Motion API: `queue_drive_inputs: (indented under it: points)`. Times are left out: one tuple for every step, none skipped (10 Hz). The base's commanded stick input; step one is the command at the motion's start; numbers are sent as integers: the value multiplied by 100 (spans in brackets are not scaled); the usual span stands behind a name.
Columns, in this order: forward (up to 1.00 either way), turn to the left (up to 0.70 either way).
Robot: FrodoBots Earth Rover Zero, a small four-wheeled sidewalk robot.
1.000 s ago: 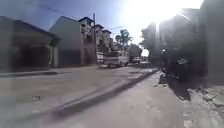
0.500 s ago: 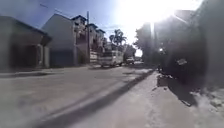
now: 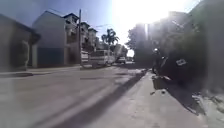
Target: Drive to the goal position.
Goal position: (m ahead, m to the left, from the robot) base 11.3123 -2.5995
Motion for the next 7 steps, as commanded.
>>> queue_drive_inputs:
  points:
    - [85, 0]
    - [85, -7]
    - [85, -22]
    - [85, -34]
    - [85, -34]
    - [85, -34]
    - [85, -34]
